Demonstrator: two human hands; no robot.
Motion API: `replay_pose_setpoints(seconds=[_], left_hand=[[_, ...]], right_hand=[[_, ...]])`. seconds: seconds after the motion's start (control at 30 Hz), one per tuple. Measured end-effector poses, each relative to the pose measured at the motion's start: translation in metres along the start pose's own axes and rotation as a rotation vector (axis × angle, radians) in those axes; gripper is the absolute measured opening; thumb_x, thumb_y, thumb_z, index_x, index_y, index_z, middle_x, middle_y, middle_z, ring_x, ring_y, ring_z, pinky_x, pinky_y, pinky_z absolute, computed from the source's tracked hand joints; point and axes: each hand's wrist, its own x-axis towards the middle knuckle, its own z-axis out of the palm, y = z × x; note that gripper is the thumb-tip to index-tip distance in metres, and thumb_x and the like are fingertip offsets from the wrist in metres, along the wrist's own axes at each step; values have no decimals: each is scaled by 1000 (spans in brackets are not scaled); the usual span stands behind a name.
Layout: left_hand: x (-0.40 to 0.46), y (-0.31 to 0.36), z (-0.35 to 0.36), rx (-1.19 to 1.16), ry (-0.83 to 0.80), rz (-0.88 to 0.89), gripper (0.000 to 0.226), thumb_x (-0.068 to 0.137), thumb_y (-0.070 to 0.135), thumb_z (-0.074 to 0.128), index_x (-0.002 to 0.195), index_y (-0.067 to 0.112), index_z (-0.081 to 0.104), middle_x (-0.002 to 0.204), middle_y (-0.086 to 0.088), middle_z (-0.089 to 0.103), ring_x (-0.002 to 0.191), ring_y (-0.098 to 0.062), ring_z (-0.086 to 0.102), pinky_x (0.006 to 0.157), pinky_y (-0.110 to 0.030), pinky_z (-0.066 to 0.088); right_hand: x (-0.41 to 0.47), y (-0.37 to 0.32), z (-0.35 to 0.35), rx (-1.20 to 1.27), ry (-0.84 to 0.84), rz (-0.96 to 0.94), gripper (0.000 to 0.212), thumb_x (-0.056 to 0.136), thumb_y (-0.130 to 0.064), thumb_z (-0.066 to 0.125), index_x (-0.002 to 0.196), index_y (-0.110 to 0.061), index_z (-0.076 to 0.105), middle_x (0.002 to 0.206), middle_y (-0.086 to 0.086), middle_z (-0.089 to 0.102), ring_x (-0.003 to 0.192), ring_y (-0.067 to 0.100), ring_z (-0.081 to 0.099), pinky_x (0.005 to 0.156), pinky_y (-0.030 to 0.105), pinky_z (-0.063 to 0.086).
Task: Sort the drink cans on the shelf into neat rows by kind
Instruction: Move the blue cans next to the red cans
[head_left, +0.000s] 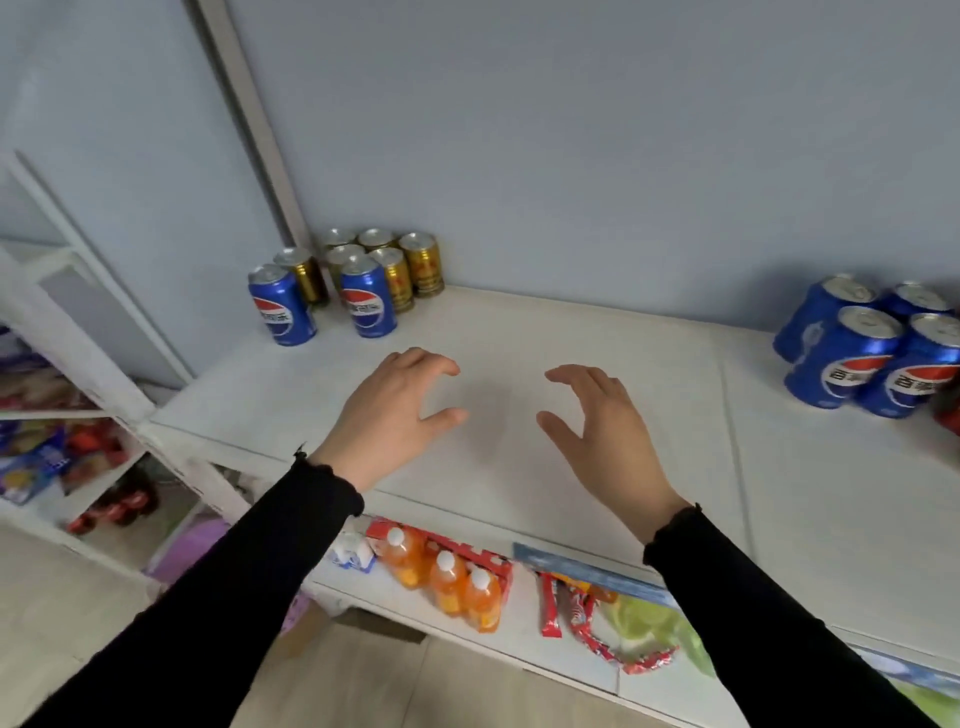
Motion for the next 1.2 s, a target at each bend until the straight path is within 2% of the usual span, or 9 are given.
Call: replay_pose_setpoints(seconds=[0.07,0.2,0.4,0.5,0.7,0.8,0.9,1.0,1.2], left_hand=[[-9,-40,-17,-14,19,-26,49,92,45,66,136,27,53,137,9,52,125,-11,48,100,-27,42],[-18,-107,-44,-59,75,-90,47,91,42,69,133,25,55,135,7,54,123,-12,50,94,-22,35],[8,-184,-68,-28,156,-140,51,86,36,74,130,19,55,129,-3,57,114,-23,54,93,-30,42],[34,-206,-76,-8,195,-177,61,83,28,79,137,17,51,131,-8,54,119,-27,50,93,-32,41],[79,-244,-84,-24,57,-242,86,78,27,83,150,22,37,144,-5,44,131,-27,40,102,-35,38],[92,-256,-83,-64,-57,-269,94,77,32,84,153,27,30,145,-4,44,131,-25,44,104,-35,40],[99,-266,-81,-114,-129,-252,90,78,31,83,151,31,31,138,-1,49,122,-22,52,96,-31,45],[104,-275,-81,-185,-131,-207,78,78,26,84,141,33,38,130,2,58,113,-21,59,91,-32,49],[104,-280,-80,-293,-106,-125,72,75,23,88,132,35,45,122,7,62,106,-18,61,83,-28,46]], right_hand=[[12,-29,26,65,-19,20,43,95,-30,65,136,-21,54,133,-3,57,121,17,50,92,22,36],[37,-77,69,123,-43,61,46,94,-31,66,138,-22,52,134,-3,57,121,16,51,89,23,38],[84,-103,112,206,-73,176,56,92,-33,70,141,-24,45,140,-4,53,124,14,54,91,22,42],[112,-105,131,264,-53,233,64,89,-34,73,144,-23,40,143,-4,50,124,13,53,90,22,42],[166,-115,176,362,-39,322,86,83,-35,80,151,-23,29,152,-2,40,133,16,45,103,32,47],[185,-122,197,409,7,345,89,79,-32,83,150,-23,30,149,-2,42,133,17,45,102,33,49],[196,-127,217,463,65,351,86,76,-31,85,146,-22,34,141,-2,48,127,16,49,102,37,52],[203,-133,228,484,140,378,82,76,-31,85,142,-24,36,137,-4,50,124,15,50,101,37,53],[205,-143,234,507,207,426,76,78,-28,84,140,-26,41,134,-6,58,120,14,57,99,34,54]])
